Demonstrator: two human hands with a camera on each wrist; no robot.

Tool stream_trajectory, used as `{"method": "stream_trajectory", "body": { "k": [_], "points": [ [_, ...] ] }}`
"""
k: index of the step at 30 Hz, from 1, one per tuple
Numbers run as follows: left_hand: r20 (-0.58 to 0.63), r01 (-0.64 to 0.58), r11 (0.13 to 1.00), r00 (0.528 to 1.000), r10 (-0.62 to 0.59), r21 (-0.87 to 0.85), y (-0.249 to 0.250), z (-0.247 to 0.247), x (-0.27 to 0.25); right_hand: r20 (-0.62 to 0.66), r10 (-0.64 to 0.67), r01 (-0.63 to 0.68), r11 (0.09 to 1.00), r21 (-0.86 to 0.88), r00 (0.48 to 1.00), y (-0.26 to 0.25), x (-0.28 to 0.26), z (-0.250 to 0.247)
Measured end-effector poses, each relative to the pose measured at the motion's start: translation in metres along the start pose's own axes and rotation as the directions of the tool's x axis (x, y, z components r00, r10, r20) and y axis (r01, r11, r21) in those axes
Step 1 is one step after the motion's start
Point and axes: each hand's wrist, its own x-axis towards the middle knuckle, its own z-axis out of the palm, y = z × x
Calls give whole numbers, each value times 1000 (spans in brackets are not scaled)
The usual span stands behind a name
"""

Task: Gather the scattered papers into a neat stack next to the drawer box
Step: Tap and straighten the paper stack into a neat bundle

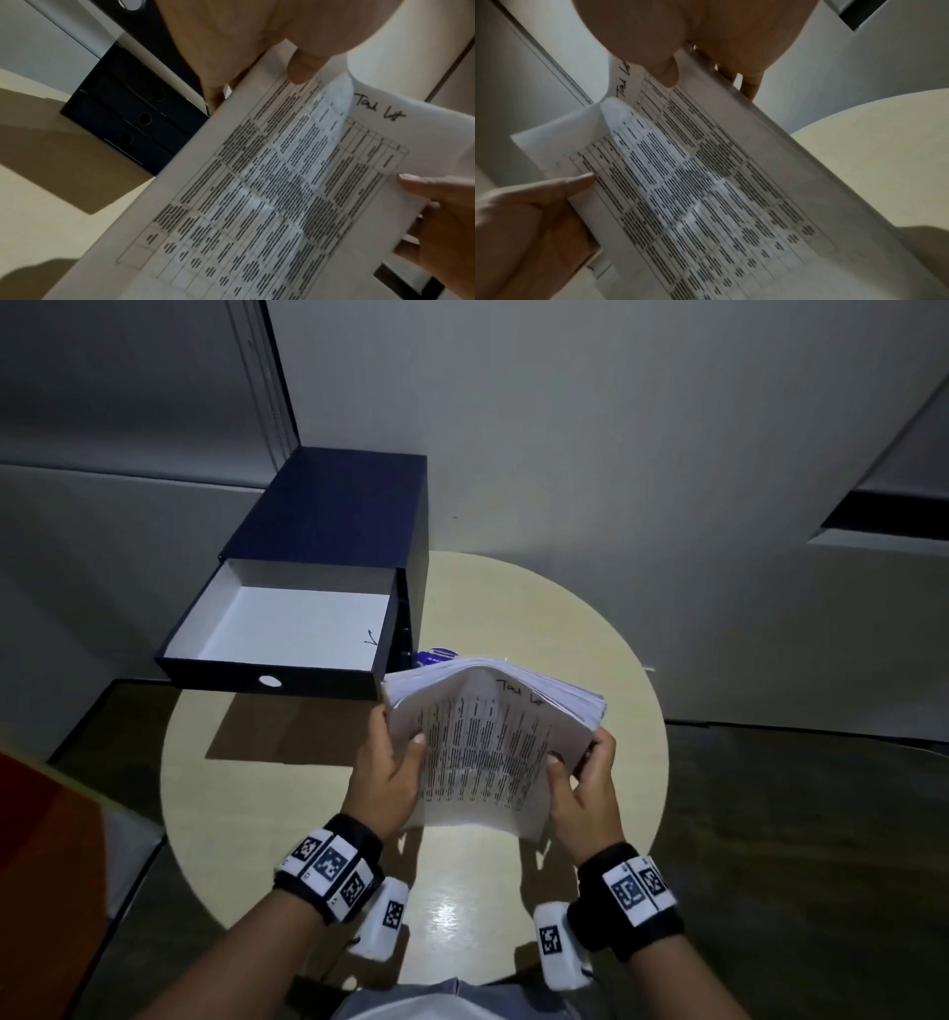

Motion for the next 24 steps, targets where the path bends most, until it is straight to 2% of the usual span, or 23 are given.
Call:
{"method": "stream_trajectory", "body": {
  "k": [3, 5, 11, 14, 18, 21, 24],
  "points": [
    [-35, -34, 999, 999, 33, -25, 7, -3, 9, -84, -24, 28, 999, 40, 996, -8, 6, 1],
    [-49, -64, 997, 997, 62, -30, 10, -4, 14, -88, -46, 48, 999, 24, 995, -12, 9, 2],
    [17, 61, 998, 998, -60, -35, -6, 1, 6, 11, 90, -90, 996, 17, 996, 17, -3, 11],
    [59, 138, 990, 989, -136, -29, -11, 3, 2, 4, 129, -129, 991, 25, 992, 19, -7, 15],
    [36, 106, 992, 994, -104, -68, 2, 2, 4, -72, 99, -98, 995, 13, 992, 8, 1, 14],
    [-10, 80, 991, 997, -82, -111, 6, -3, 2, -80, 80, -78, 997, 21, 994, 6, 2, 12],
    [-9, 101, 992, 995, -101, -72, -2, -6, -2, -71, 73, -73, 997, 0, 995, 13, -5, 13]
  ]
}}
